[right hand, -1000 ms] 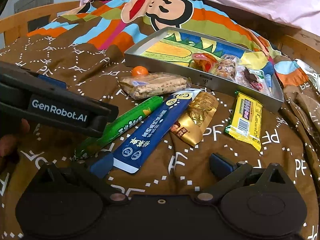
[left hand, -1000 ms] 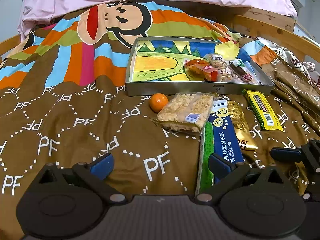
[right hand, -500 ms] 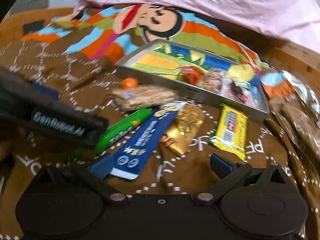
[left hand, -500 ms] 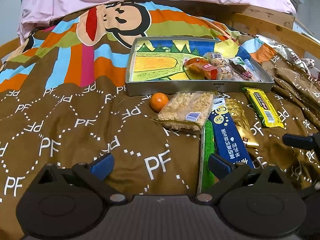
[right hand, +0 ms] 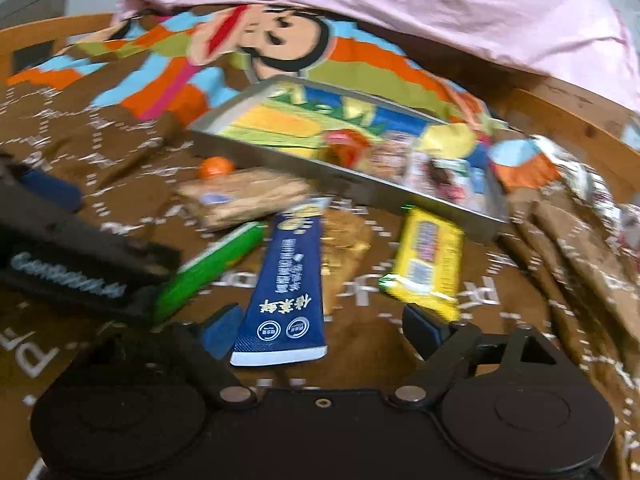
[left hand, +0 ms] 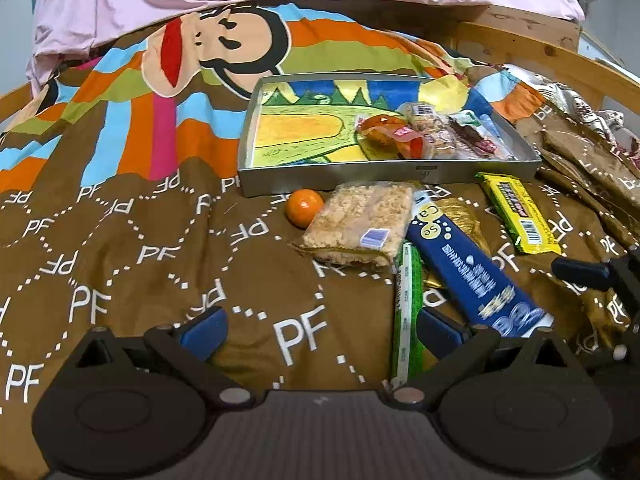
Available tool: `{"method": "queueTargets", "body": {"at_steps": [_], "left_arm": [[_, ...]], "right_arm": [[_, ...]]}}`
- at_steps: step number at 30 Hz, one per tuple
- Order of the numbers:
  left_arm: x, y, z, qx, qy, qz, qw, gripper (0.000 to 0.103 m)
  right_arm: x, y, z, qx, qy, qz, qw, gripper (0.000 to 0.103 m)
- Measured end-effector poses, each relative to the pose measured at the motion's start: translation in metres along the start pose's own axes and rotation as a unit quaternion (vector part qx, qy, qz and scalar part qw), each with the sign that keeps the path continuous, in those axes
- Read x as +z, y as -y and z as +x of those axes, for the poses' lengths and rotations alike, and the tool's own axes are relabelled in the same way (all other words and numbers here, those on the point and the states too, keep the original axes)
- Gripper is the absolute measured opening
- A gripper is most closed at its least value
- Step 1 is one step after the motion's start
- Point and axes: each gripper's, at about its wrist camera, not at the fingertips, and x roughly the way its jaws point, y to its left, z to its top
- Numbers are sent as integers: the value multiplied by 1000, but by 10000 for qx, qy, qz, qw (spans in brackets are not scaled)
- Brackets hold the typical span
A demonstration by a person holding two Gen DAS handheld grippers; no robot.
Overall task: Organize snacks
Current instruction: 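Move the left tool toward the green stick snack while the right tool moves toward the blue pack, then lower the left tool around the green stick while the right tool lowers around the blue pack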
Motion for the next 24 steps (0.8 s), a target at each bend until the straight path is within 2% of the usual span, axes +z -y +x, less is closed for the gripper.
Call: {"method": "queueTargets", "body": {"at_steps": [4, 12, 16, 24], "left_arm": [[0, 8, 1, 10, 23, 336, 9994, 102], [-1, 15, 7, 11, -41, 717, 9974, 100], [0, 15, 8, -49, -33, 688, 9976, 99], [1, 17, 11, -70, -80, 806, 9967, 99]], "right_arm": [[-2, 11, 2, -125, -132, 146, 9997, 82], [-2, 5, 3, -55, -193, -383, 9991, 80], [-1, 10, 1, -59, -207, -473, 9986, 76], [4, 38, -6, 344, -583, -336, 9971, 75]]}}
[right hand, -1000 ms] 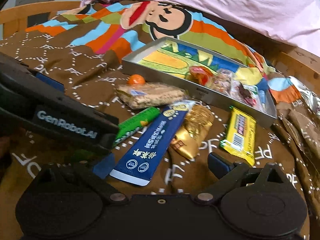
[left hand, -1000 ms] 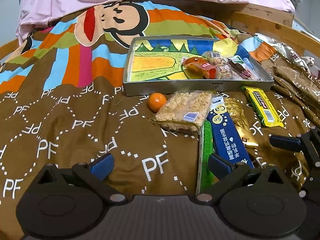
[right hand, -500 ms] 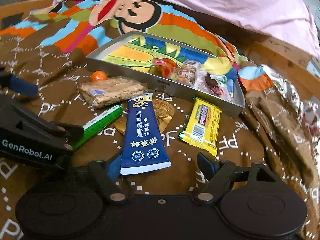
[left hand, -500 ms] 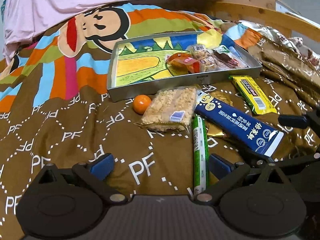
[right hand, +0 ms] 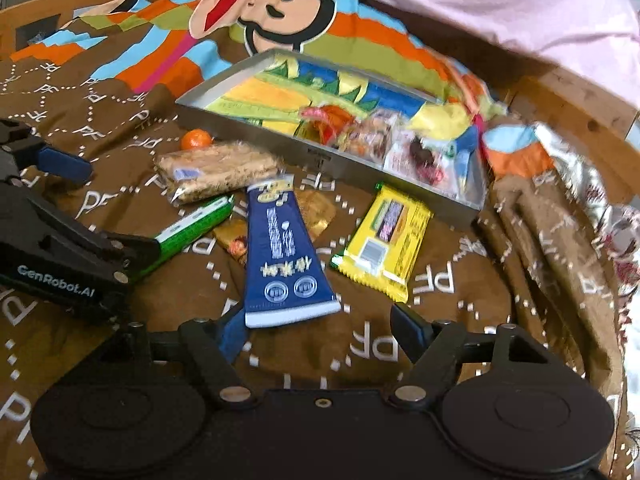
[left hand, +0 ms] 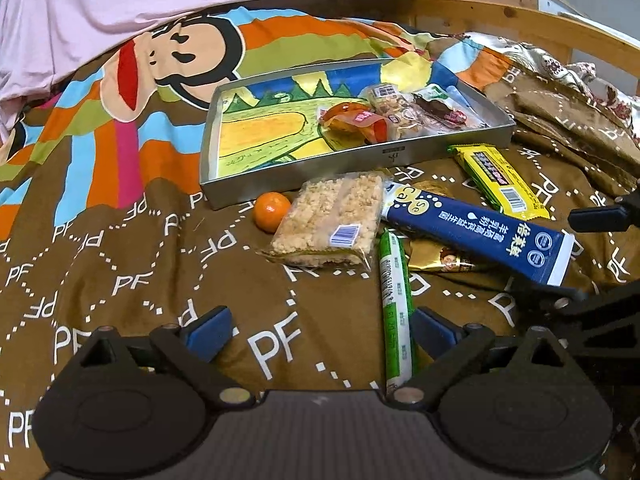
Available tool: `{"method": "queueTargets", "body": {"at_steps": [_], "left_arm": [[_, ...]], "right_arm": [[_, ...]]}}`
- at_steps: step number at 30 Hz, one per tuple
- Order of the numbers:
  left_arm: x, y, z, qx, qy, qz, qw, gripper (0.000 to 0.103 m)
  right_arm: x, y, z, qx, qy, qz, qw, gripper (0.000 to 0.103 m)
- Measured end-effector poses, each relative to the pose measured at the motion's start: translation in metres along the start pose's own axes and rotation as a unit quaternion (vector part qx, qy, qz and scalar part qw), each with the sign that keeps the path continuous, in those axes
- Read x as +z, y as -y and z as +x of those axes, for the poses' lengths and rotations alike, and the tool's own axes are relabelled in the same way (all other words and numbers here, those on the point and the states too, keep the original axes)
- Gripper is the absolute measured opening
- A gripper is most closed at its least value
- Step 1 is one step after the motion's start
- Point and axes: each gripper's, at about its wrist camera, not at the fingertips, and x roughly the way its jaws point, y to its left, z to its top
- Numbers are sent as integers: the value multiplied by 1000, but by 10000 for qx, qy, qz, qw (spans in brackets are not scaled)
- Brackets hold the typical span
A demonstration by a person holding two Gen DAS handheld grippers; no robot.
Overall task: Organize snacks
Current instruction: 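Lower the left tool around the green stick while the right tool lowers around the blue pack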
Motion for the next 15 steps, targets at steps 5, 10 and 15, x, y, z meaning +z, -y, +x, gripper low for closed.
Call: {"method": "queueTargets", "body": {"at_steps": [5, 10, 15], "left_arm": [[2, 10, 3, 29, -28, 330, 9994, 98], [0, 21, 7, 71, -75, 584, 9982, 96], [0, 28, 8, 95, -60, 762, 9970, 91]], "right_arm": [[3, 20, -4, 737, -223, 148, 9969, 76], [9, 28, -4, 1095, 12, -12, 9940, 79], [20, 26, 12, 1367, 104, -104, 9905, 78]]}}
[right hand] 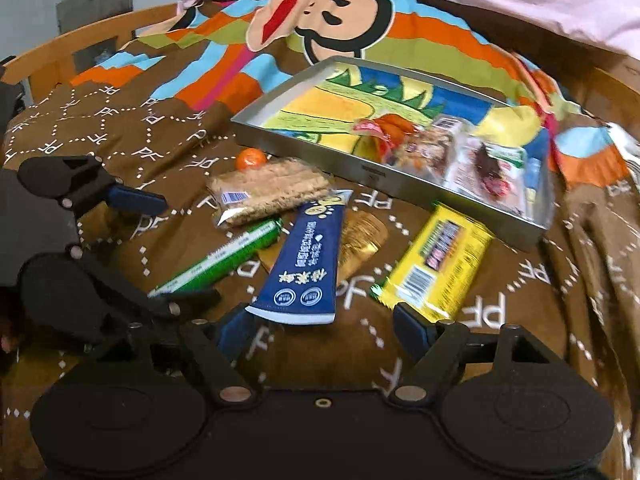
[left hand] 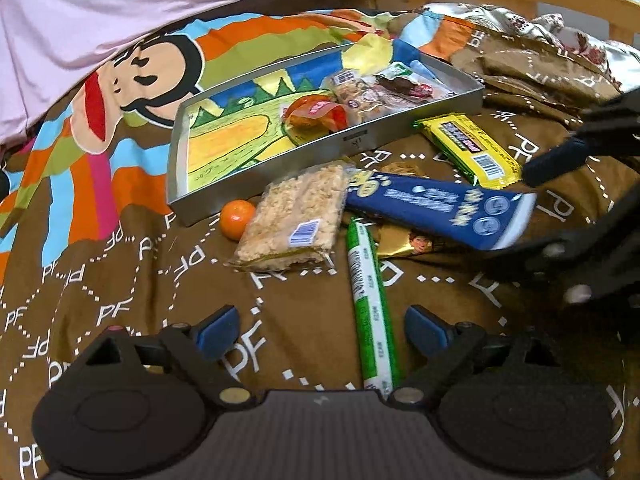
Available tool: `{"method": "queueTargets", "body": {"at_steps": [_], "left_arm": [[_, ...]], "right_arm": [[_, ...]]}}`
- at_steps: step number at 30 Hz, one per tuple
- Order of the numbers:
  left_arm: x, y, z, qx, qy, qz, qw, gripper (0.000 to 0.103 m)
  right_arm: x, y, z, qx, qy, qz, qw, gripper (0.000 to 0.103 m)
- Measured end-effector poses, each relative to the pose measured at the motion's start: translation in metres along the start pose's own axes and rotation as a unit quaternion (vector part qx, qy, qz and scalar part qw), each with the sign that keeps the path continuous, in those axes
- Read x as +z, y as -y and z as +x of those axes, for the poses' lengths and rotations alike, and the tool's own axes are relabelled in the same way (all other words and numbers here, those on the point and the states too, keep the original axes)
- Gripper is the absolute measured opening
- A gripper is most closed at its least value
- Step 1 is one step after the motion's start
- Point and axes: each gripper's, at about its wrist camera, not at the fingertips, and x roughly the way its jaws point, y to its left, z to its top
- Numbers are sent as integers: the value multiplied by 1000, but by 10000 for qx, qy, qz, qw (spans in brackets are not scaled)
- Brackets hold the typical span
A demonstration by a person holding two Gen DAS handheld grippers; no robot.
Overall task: Organize snacks
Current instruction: 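Lower the left tool around the green stick while the right tool lowers around the blue pack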
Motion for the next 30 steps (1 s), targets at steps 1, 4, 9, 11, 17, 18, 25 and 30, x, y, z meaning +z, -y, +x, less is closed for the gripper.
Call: {"method": "queueTargets", "body": {"at_steps": [1, 4, 9, 11, 17, 18, 25, 30], "left_arm": [[0, 1, 0, -2, 8, 34, 10000, 89], [2, 5, -1, -43, 60, 97, 9999, 77], [5, 11, 2, -249, 37, 69, 9997, 56], [5, 12, 5, -256, 31, 37, 9997, 52], [5, -4, 7, -462, -105, -511, 9976, 43], [4, -8, 8, -518, -130, -633, 9966, 42], [4, -17, 8, -585, -290, -1094, 9919, 40], [4, -19, 7, -557, -348, -1189, 9907, 40]], "right_arm": [[1, 2, 2, 7, 4, 28, 10000, 78], [2, 9, 1, -91, -84, 223, 9997, 78], [-4, 32, -11, -27, -236, 783, 9966, 78], [-4, 37, -16, 122, -109, 931, 9955, 78], [2, 23, -12, 221, 168, 624, 9977, 79], [3, 22, -13, 228, 206, 571, 9979, 80], [10, 22, -3, 137, 451, 670, 9966, 79], [16, 15, 21, 101, 397, 423, 9983, 66]]}}
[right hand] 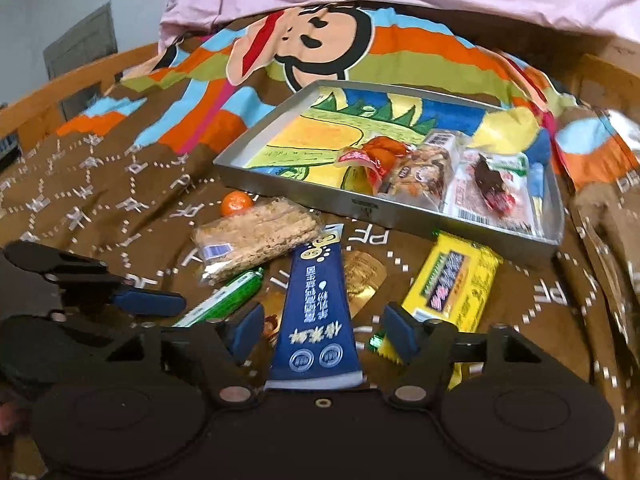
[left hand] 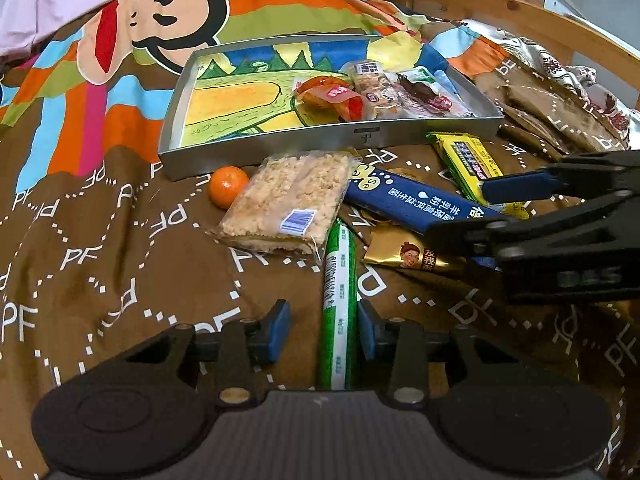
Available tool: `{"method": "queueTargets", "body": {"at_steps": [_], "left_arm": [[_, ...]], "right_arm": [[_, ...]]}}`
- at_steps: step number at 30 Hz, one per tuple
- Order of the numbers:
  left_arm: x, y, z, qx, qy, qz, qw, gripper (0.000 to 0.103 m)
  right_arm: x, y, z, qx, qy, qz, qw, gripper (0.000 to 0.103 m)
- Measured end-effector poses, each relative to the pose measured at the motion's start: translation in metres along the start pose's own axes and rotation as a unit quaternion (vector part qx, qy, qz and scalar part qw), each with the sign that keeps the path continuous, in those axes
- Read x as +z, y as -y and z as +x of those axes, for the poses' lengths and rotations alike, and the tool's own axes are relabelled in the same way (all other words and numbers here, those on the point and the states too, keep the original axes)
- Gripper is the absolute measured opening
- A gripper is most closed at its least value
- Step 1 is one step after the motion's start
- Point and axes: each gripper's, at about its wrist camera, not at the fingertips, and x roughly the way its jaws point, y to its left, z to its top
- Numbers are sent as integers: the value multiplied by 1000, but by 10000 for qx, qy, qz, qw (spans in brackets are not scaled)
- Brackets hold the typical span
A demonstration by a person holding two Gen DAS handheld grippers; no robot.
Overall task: Organize snacks
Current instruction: 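Lower the left tool around the green stick while the right tool lowers around the blue pack, then close the left tool on the green stick while the right tool closes on the blue pack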
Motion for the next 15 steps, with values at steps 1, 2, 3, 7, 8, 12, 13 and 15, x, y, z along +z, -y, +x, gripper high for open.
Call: {"method": "queueTargets", "body": {"at_steps": [1, 2, 3, 7, 8, 12, 13, 15], "left_arm": [[0, 0, 0, -1, 6, -7, 10000, 40], [0, 0, 0, 1, 10, -6, 10000, 40], [-1, 1, 0, 6, 13, -1, 10000, 40], [-1, 2, 1, 26, 18, 21, 10000, 40], [-1, 2, 1, 30, 20, 24, 10000, 40], [-1, 3, 2, 43, 26, 31, 10000, 40], [-2, 3, 2, 51, 28, 39, 10000, 40], [-2, 4, 2, 67, 34, 52, 10000, 40]], "right_arm": [[1, -1, 3, -15, 6, -64, 10000, 63], [2, -1, 7, 0, 3, -97, 10000, 62], [2, -1, 11, 29, -17, -104, 9999, 61], [4, 1, 24, 122, -128, -42, 9998, 59], [4, 0, 25, 132, -134, -45, 9998, 59], [4, -2, 28, 172, -142, -76, 9997, 60], [4, -2, 29, 184, -142, -64, 9997, 60], [3, -2, 30, 188, -132, -53, 9997, 60]]}}
